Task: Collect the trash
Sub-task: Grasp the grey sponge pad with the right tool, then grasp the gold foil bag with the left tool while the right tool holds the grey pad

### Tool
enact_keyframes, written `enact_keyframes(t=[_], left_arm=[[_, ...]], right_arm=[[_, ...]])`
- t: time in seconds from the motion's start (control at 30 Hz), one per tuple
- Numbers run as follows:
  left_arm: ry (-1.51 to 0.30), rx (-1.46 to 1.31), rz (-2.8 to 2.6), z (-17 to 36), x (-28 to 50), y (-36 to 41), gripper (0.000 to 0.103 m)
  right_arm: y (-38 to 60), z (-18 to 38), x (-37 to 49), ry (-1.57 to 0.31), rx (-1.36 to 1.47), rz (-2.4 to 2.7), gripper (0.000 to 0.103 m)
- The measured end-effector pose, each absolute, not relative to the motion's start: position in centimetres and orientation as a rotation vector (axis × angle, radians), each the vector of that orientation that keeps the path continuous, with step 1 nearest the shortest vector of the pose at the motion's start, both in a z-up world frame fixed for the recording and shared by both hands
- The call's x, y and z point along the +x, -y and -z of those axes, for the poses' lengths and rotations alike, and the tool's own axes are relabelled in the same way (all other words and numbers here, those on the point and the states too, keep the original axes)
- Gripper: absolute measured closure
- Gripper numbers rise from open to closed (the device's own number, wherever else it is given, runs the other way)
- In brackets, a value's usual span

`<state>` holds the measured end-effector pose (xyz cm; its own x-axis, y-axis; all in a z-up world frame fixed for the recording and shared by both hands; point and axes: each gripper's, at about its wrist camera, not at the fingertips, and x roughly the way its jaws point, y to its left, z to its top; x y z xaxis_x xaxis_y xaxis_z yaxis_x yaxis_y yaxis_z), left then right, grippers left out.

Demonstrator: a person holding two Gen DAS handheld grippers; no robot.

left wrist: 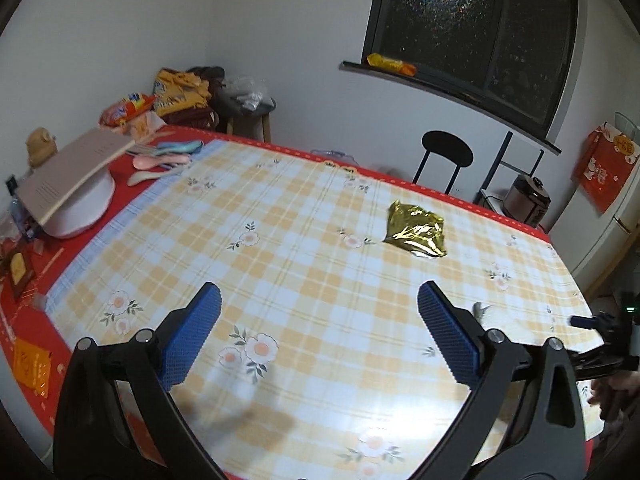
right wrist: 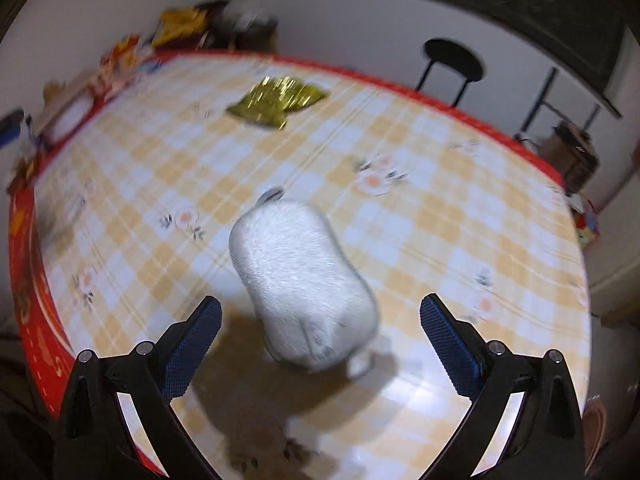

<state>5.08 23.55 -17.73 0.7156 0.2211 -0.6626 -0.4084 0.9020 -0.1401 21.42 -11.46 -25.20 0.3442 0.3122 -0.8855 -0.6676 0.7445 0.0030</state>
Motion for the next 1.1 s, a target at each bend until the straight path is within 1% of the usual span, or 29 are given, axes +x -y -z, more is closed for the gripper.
enact_keyframes(t=[0.2, 0.33, 0.43, 0.63, 0.83, 0.87, 0.9, 0.93, 1.03, 1.1], left_arm=[[-0.734, -0.322, -0.295, 20.5, 7.1, -26.5, 0.006], [-0.755, -0.327, -0.254, 21.5, 8.5, -27.2, 0.006], [-0.769, -0.319, -0.225, 22.2, 9.6, -27.2, 0.006], [-0.783, -0.327, -0.170, 23.0, 11.2, -26.8, 0.006], [-0.806, -0.327, -0.130, 23.7, 12.5, -26.1, 0.006], [-0.811, -0.327, -0.124, 23.8, 12.7, -25.9, 0.006], [-0.818, -0.326, -0.116, 24.0, 13.0, -25.8, 0.006], [-0.825, -0.324, -0.108, 24.2, 13.3, -25.6, 0.006], [-0.841, -0.320, -0.078, 24.8, 14.4, -25.0, 0.006], [-0.848, -0.318, -0.056, 25.1, 15.2, -24.5, 0.006]], right_arm=[[7.1, 30.2, 23.3, -1.149, -0.616, -0.719, 0.005], [6.0, 31.7, 24.6, -1.226, -0.636, -0.730, 0.005], [5.5, 32.1, 24.8, -1.243, -0.657, -0.737, 0.005], [5.3, 32.5, 25.3, -1.316, -0.613, -0.758, 0.005], [6.1, 32.3, 25.5, -1.328, -0.617, -0.767, 0.005], [6.3, 32.2, 25.4, -1.325, -0.617, -0.767, 0.007], [6.6, 32.1, 25.3, -1.320, -0.611, -0.763, 0.011], [6.9, 32.1, 25.6, -1.314, -0.599, -0.756, 0.012], [8.8, 31.3, 25.7, -1.333, -0.451, -0.762, 0.014], [9.8, 30.6, 25.5, -1.311, -0.390, -0.749, 0.014]])
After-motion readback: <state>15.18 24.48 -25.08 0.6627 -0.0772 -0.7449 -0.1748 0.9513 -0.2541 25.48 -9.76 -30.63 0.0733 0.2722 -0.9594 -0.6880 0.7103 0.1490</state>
